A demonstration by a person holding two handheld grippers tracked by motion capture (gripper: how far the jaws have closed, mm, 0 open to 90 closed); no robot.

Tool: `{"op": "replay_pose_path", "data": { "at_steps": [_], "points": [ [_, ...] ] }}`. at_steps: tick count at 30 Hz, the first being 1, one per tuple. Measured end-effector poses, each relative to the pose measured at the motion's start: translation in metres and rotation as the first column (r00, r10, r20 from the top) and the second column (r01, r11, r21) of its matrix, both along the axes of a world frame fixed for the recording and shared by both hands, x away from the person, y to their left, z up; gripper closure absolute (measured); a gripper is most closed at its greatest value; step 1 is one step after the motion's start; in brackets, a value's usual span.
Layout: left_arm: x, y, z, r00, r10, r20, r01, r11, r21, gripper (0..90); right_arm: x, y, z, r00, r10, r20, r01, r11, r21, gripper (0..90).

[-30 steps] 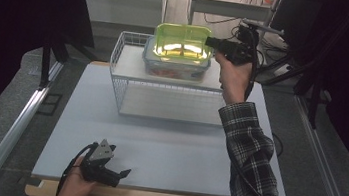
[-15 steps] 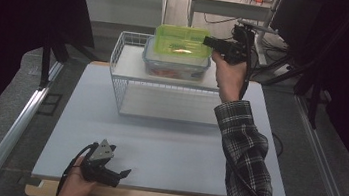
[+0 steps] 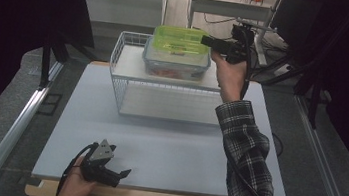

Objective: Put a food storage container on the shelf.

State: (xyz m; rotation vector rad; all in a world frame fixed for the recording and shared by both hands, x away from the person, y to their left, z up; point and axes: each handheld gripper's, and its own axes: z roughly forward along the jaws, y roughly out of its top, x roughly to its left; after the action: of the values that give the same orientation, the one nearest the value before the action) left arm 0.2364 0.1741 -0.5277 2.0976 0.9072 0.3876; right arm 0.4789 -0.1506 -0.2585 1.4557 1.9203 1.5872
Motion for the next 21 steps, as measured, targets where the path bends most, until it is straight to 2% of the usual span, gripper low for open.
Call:
{"op": "replay_pose_path", "data": {
  "at_steps": [8,10,15,21],
  "points": [
    [0.000,-0.001,0.000,1.0000,0.001,0.000,-0.001,1.0000,0.000,3.6,-0.011,-0.010,0.003,0.9959,0.088,0.021,-0.087,0.996,-0.030,30.7],
    [0.000,-0.001,0.000,1.0000,0.001,0.001,-0.001,1.0000,0.000,3.6,-0.015,-0.013,0.003,0.9947,0.099,0.029,-0.098,0.994,-0.039,28.9],
    [0.000,-0.001,0.000,1.0000,0.000,0.000,0.000,1.0000,0.002,3.6,-0.024,-0.018,0.000,0.9901,0.135,0.038,-0.134,0.991,-0.027,24.8],
    [0.000,-0.001,0.000,1.0000,0.000,-0.001,0.000,1.0000,0.001,3.5,-0.035,-0.022,-0.003,0.9858,0.159,0.054,-0.156,0.987,-0.046,21.3]
  ]
}}
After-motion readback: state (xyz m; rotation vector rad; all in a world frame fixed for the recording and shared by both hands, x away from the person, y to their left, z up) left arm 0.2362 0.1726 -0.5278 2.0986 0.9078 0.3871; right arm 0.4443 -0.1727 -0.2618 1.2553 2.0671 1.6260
